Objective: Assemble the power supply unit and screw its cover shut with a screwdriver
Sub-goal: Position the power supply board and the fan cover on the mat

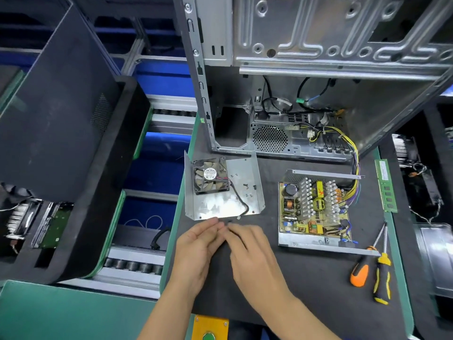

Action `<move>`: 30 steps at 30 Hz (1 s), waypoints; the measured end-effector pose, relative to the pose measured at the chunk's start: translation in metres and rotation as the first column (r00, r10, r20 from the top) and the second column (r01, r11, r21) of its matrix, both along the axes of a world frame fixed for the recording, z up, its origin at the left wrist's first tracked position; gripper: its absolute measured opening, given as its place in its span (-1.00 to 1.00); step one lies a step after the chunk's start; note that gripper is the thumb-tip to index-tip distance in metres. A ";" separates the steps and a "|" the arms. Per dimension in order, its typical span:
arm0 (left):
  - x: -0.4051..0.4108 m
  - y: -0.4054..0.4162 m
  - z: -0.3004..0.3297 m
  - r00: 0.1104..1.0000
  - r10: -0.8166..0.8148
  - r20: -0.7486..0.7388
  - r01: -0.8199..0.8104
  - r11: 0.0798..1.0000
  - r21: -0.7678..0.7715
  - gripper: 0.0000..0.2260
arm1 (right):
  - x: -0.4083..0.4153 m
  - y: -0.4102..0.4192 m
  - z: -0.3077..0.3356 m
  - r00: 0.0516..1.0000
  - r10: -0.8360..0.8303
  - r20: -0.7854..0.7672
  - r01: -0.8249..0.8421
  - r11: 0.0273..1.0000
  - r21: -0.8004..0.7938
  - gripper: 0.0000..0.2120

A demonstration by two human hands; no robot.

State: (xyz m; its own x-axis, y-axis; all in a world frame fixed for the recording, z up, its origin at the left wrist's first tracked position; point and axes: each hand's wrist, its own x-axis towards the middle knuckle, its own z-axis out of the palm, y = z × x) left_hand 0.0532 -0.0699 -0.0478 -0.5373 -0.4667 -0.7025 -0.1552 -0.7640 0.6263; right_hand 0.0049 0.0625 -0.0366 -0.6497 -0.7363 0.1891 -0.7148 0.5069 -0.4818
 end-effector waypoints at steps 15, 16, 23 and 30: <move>0.004 0.004 0.002 0.998 -0.018 0.053 0.022 0.996 -0.088 -0.82 | -0.010 -0.017 -0.009 0.959 -0.276 0.066 0.261 0.949 0.176 -0.63; 0.003 0.004 0.003 0.999 -0.008 0.046 0.012 0.997 -0.071 -0.80 | -0.012 -0.021 -0.008 0.961 -0.267 0.066 0.251 0.949 0.191 -0.64; -0.001 0.002 0.005 0.998 0.035 0.048 -0.035 0.999 0.016 -0.83 | -0.017 -0.031 -0.007 0.974 -0.225 0.020 0.214 0.948 0.235 -0.66; -0.007 0.000 0.009 0.997 0.059 0.051 -0.064 0.993 0.103 -0.62 | -0.016 -0.024 -0.007 0.970 -0.233 0.071 0.215 0.956 0.201 -0.63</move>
State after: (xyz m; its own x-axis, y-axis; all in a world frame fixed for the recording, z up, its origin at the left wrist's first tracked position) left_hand 0.0458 -0.0697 -0.0388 -0.4746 -0.4203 -0.7734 -0.1337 -0.8341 0.5352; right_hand -0.0115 0.0385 -0.0438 -0.8101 -0.5862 -0.0094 -0.5290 0.7378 -0.4193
